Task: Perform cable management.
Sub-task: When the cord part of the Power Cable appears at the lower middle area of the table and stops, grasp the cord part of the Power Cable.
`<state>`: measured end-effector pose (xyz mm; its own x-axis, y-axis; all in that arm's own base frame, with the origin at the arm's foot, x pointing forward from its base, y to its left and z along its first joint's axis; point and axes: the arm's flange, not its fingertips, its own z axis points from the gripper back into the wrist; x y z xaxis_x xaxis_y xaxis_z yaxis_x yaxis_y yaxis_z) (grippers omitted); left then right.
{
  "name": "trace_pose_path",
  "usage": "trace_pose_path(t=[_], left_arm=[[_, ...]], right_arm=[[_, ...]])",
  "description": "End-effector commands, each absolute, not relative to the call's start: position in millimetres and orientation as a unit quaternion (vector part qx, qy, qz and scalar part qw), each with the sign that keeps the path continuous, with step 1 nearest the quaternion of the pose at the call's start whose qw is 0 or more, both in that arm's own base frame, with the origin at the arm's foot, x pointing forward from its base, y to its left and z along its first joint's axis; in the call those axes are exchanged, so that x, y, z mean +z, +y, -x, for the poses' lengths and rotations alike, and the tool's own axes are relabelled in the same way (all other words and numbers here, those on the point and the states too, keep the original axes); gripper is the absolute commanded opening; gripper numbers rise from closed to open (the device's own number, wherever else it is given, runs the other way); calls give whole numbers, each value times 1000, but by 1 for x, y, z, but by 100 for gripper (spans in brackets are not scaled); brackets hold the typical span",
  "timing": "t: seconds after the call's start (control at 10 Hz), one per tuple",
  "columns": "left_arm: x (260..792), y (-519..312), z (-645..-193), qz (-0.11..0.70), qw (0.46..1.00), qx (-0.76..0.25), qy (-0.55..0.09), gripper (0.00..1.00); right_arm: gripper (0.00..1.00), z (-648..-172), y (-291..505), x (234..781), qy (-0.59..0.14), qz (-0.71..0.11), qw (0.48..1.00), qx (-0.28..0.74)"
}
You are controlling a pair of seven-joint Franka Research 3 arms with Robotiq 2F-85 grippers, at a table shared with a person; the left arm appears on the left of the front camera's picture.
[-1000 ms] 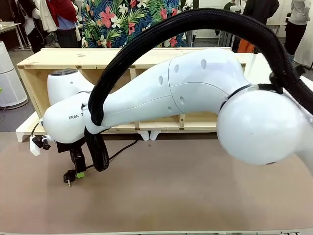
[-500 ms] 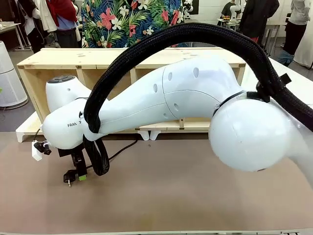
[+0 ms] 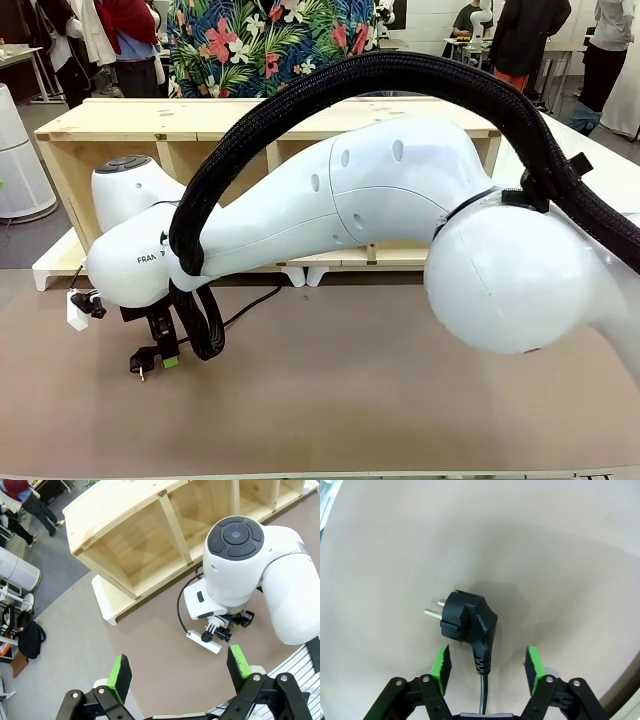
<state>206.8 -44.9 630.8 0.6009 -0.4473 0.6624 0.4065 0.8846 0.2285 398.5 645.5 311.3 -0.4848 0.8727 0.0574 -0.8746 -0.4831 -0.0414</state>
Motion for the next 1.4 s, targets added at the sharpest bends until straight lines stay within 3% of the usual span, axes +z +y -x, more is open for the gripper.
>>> trace_pose_path(t=[0.0, 0.1, 0.2, 0.3, 0.6, 0.7, 1.3], left_arm=[[631, -44, -206, -24, 895, -236, -379, 100], [631, -44, -206, -24, 895, -236, -379, 100], [631, -44, -206, -24, 895, -236, -379, 100], [631, -44, -206, -24, 895, -236, -379, 100], [631, -44, -206, -24, 895, -236, -379, 100], [631, -44, -206, -24, 895, -236, -379, 100], [631, -44, -206, -24, 895, -236, -379, 100]], right_arm=[[77, -402, 654, 315, -34, 8, 516, 856], [63, -403, 654, 316, -34, 8, 517, 855], [57, -403, 654, 316, -33, 9, 517, 855], [43, -404, 654, 317, -33, 8, 517, 855], [17, -405, 655, 318, -32, 7, 518, 855], [3, -405, 655, 318, -32, 6, 518, 855], [0, -404, 656, 320, -37, -17, 517, 855]])
